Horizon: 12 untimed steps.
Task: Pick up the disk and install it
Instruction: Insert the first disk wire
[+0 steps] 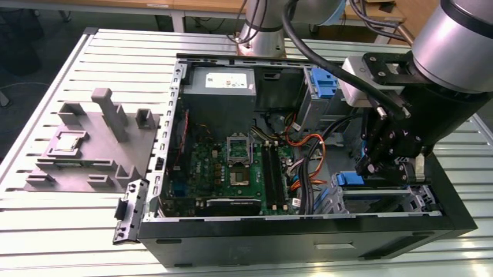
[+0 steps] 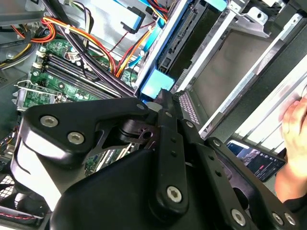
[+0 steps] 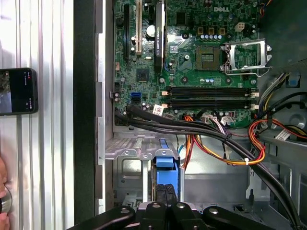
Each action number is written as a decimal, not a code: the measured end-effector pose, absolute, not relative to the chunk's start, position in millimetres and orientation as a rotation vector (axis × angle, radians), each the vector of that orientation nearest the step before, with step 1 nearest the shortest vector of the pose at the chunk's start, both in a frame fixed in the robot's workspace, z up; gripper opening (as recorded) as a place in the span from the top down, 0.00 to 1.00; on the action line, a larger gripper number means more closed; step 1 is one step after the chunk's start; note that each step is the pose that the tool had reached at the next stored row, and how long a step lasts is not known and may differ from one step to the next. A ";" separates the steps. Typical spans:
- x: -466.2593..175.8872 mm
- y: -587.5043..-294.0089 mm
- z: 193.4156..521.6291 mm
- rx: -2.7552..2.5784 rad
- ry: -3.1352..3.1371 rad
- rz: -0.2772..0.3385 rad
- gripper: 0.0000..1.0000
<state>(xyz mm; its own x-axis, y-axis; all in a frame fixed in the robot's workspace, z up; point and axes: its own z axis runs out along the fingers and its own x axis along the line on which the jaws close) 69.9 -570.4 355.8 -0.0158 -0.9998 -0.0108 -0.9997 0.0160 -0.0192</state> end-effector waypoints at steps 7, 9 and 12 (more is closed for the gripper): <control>69.9 -570.4 359.5 -2.190 2.222 -0.011 0.90; 69.9 -570.4 359.6 -2.217 2.196 -0.011 0.90; 69.9 -570.4 359.7 -2.271 2.139 -0.011 0.90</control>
